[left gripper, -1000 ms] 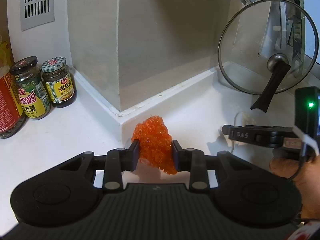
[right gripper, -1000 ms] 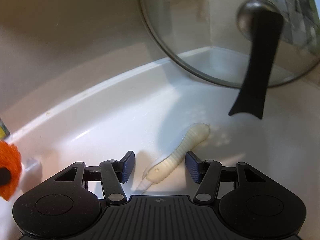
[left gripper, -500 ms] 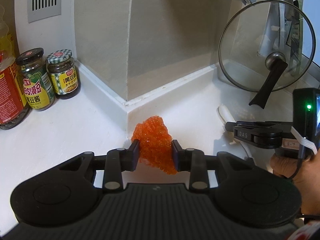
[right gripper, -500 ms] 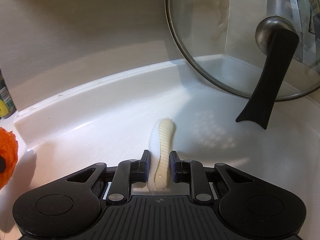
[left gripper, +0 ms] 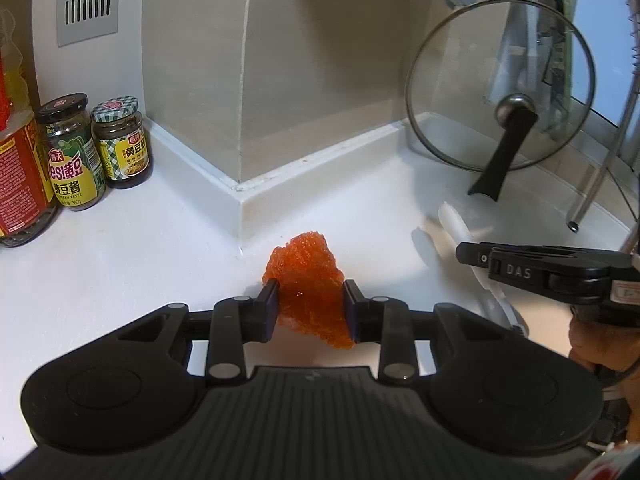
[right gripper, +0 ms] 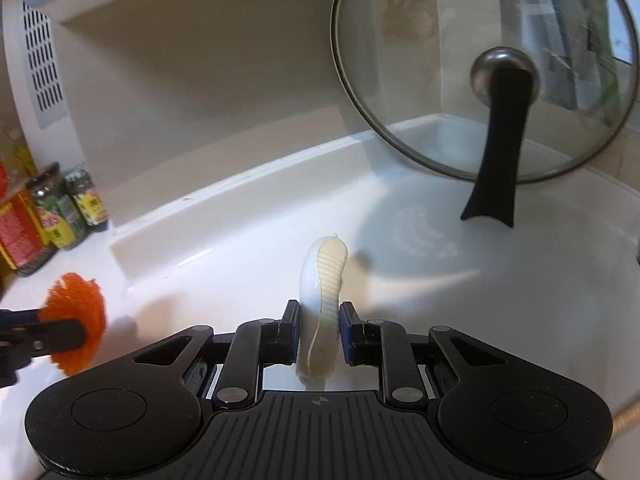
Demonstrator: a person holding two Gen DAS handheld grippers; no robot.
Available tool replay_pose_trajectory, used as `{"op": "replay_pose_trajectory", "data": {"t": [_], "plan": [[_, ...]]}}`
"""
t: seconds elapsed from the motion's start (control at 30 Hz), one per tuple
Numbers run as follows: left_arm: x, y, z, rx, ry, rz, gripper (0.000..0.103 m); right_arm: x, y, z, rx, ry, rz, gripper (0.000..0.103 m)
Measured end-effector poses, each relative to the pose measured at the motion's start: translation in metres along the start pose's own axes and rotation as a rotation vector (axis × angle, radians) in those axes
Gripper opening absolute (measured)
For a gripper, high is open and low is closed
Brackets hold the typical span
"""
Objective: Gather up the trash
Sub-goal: 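Lift both items and carry them down over the bin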
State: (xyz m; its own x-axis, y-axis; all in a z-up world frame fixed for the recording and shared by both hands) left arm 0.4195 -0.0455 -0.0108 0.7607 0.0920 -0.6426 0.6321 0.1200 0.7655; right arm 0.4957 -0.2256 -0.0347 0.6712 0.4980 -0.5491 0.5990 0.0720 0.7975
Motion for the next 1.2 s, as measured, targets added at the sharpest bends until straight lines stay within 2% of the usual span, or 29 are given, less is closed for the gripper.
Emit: {"op": "replay_pose_trajectory", "data": {"t": [0.33,0.87,1.2], "plan": [[-0.05,-0.031,-0.009,0.018,-0.061,0.012,0.03,-0.07,-0.038,-0.035,0.059,0.014,0.006,0.021],[-0.161,-0.097,-0.046,0.104,-0.174,0.039,0.03,-0.179,-0.113,-0.139,0.106,-0.003,0.037,0.021],[-0.192,-0.138,-0.052,0.121,-0.213,-0.006,0.03,-0.22,-0.16,-0.167,0.127,0.004,-0.008,0.021]]}}
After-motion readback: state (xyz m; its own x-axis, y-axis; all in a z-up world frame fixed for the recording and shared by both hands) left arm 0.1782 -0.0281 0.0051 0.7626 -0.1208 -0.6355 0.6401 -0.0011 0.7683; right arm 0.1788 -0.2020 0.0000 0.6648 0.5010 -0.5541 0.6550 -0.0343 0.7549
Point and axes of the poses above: each gripper's, at about its wrist camera, not at the fingertips, and x roughly the way its jaws point, z to its right, y to its top, the point moved 4 cm from there along x, roughly the way its jaws point, and after that the axes turned 7 degrees about y, right-handed, at the moved point
